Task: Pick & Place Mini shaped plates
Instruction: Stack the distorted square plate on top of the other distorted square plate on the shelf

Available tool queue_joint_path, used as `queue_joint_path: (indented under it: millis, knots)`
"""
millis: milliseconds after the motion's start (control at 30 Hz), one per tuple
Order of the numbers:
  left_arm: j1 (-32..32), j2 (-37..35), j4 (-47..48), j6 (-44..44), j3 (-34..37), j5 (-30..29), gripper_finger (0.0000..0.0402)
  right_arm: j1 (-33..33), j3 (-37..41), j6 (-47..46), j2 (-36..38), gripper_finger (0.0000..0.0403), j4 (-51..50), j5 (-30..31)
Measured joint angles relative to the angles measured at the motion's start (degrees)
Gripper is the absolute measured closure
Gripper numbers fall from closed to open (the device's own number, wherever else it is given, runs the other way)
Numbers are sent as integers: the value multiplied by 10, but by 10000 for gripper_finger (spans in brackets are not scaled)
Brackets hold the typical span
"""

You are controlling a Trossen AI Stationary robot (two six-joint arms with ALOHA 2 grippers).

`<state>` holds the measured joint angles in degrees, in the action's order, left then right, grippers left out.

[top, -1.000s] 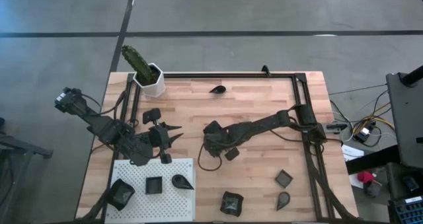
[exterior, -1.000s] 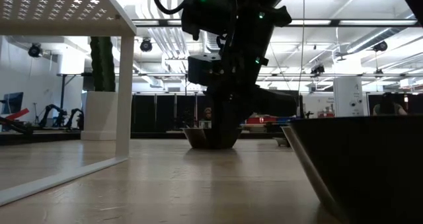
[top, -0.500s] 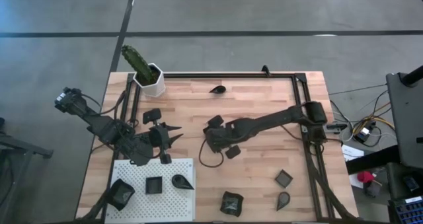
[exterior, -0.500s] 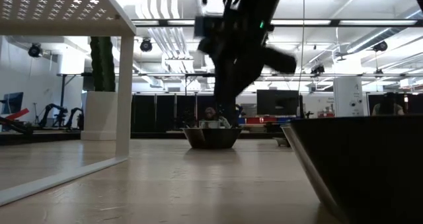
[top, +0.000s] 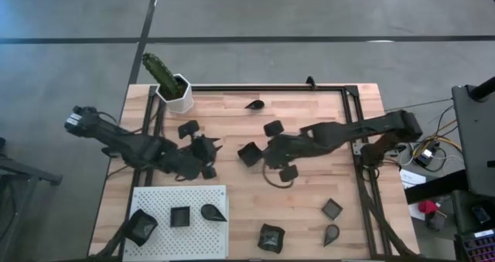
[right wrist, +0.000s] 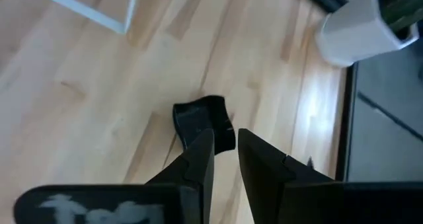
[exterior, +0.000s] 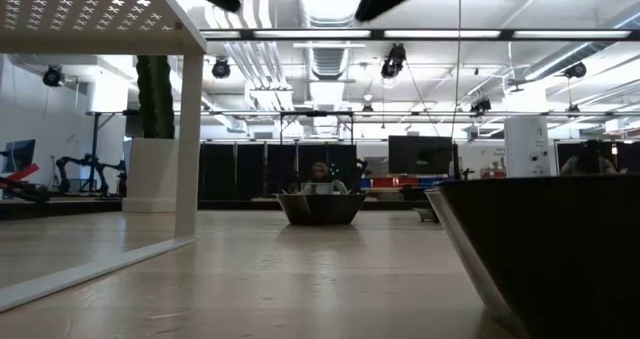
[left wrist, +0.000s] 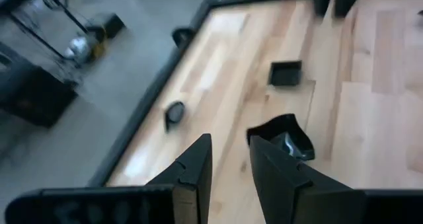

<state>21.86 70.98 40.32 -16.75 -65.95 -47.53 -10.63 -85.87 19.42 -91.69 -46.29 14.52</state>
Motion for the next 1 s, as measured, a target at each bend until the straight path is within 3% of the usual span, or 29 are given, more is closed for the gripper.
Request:
queue_joint_path:
  millis: [367,867,1000]
  knots:
    - [-108,85,-132,46,44,197,303,-15,28,-17,88,326,0,0]
    - [-174,215,-202,89,44,220,303,-15,29,9,114,328,-3,1]
    - [-194,246,-225,91,44,267,303,-15,29,19,112,323,-3,2]
